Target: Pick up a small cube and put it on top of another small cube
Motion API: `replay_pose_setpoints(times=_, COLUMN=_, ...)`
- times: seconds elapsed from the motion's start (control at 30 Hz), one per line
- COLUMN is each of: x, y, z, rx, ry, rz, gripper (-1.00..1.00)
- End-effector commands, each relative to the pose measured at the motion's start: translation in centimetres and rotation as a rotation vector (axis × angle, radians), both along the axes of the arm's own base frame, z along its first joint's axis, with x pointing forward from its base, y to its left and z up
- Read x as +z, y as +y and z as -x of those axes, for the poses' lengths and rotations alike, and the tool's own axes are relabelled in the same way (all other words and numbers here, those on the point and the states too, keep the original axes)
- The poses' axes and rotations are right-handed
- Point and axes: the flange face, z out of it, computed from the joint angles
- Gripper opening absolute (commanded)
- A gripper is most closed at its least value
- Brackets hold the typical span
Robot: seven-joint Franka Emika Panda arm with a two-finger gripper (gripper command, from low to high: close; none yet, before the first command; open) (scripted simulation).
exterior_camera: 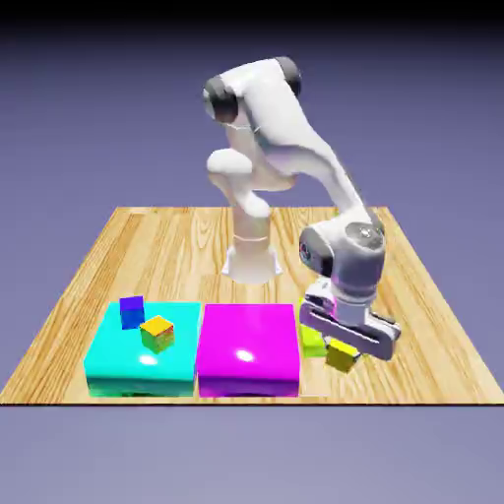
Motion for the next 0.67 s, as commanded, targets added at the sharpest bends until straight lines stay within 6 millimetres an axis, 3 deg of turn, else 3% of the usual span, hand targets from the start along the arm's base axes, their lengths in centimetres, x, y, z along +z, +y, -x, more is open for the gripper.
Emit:
replay_pose_setpoints(times=0.0, x=0.9, y=-3.7, z=-0.1, rx=-0.062, ry=0.005, rz=0.004, gripper=-1.00)
replay_pose_setpoints(times=0.07, x=2.8, y=-10.9, z=0.5, rx=-0.189, ry=0.009, rz=0.000, gripper=-1.00)
replay_pose_setpoints(times=0.17, x=6.0, y=-21.1, z=3.0, rx=-0.378, ry=0.001, rz=-0.026, gripper=-1.00)
replay_pose_setpoints(times=0.27, x=8.8, y=-29.0, z=7.1, rx=-0.614, ry=-0.037, rz=-0.084, gripper=-1.00)
replay_pose_setpoints(times=0.3, x=10.2, y=-29.9, z=7.6, rx=-0.642, ry=-0.074, rz=-0.099, gripper=-1.00)
replay_pose_setpoints(times=0.37, x=10.7, y=-29.8, z=7.5, rx=-0.637, ry=-0.088, rz=-0.101, gripper=-1.00)
replay_pose_setpoints(times=0.5, x=3.8, y=-29.2, z=7.6, rx=-0.637, ry=-0.088, rz=-0.101, gripper=-1.00)
replay_pose_setpoints(times=0.53, x=3.8, y=-29.2, z=7.6, rx=-0.637, ry=-0.088, rz=-0.101, gripper=1.00)
replay_pose_setpoints(times=0.57, x=3.8, y=-29.2, z=7.6, rx=-0.637, ry=-0.088, rz=-0.101, gripper=1.00)
replay_pose_setpoints(times=0.63, x=7.2, y=-29.6, z=7.4, rx=-0.637, ry=-0.088, rz=-0.101, gripper=1.00)
